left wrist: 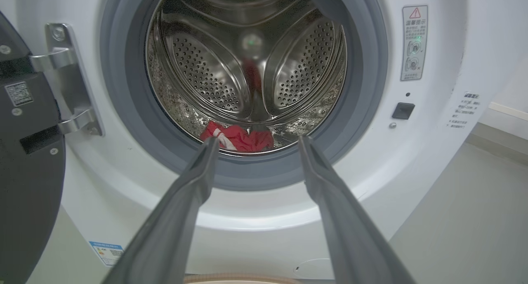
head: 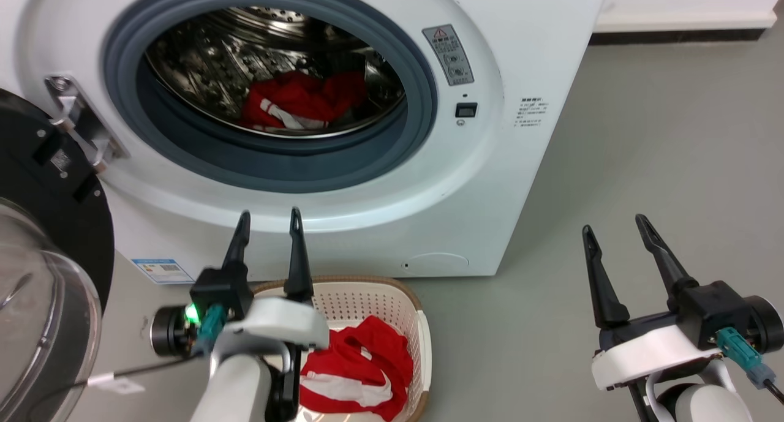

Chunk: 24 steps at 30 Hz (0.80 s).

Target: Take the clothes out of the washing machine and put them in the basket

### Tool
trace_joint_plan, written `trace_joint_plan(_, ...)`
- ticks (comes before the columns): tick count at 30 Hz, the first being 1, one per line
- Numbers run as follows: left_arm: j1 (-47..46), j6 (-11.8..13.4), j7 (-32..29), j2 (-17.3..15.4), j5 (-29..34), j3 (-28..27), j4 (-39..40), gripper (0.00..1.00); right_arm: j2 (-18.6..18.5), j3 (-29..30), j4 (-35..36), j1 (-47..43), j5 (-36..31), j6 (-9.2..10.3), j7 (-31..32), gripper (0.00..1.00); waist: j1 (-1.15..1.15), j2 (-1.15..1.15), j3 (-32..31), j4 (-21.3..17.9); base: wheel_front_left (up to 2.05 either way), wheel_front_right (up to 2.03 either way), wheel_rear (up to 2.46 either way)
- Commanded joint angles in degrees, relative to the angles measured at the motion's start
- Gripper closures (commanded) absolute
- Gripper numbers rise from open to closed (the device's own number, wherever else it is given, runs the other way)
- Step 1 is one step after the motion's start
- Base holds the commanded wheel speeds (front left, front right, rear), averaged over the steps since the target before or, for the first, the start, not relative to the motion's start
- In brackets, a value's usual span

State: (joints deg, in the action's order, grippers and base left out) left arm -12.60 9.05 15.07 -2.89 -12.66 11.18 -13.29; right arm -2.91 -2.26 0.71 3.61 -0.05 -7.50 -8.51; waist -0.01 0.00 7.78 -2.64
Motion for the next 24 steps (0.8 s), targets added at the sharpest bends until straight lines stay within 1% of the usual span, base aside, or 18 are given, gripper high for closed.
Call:
trace_joint_plan(1, -0.7, -0.3, 0.1, 0.0, 0.1, -0.1, -0.4, 0.0, 0.1, -0.2, 0.4, 0.3, -0.3, 0.03, 0.0, 0.0, 0.01, 0.0, 0.8, -0.4, 0.0, 0.0, 0.0)
trace_joint_plan(4, -6.0, -1.2, 0.2, 0.0, 1.7, -1.3, -3.2, 0.0, 0.0, -1.0, 1.3, 1.3, -0.1, 0.02, 0.3, 0.0, 0.01, 0.0, 3.6, -1.5, 0.0, 0.0, 0.0)
trace_joint_plan(12, -22.2, -3.5, 0.1, -2.7, 4.0, -5.0, -13.4, 0.0, 0.1, -3.3, 2.0, 4.8, 1.4, 0.03, -0.7, 0.0, 0.01, 0.0, 13.6, -5.4, 0.0, 0.0, 0.0)
trace_joint_plan(19, -37.5, -4.8, 0.1, -6.9, 6.0, -5.7, -24.7, 0.0, 0.1, -5.4, 1.0, 9.5, 3.2, 0.03, -2.7, 0.0, 0.01, 0.0, 23.0, -9.0, 0.0, 0.0, 0.0)
trace_joint_plan(21, -42.2, -4.9, -0.3, -8.4, 6.6, -5.7, -28.3, 0.0, 0.1, -6.2, 0.3, 10.8, 3.8, 0.02, -3.4, 0.0, 0.01, 0.0, 25.4, -10.0, 0.0, 0.0, 0.0)
trace_joint_plan(23, -45.5, -4.2, -1.2, -9.2, 7.5, -5.2, -31.5, 0.0, 0.1, -7.0, -0.6, 11.8, 4.6, 0.03, -4.1, 0.0, 0.01, 0.0, 27.3, -11.0, 0.0, 0.0, 0.0)
trace_joint_plan(24, -48.0, -4.4, -2.1, -10.4, 7.7, -5.3, -32.9, 0.0, 0.1, -7.5, -1.1, 12.4, 5.1, 0.03, -4.3, 0.0, 0.01, 0.0, 28.3, -11.6, 0.0, 0.0, 0.0)
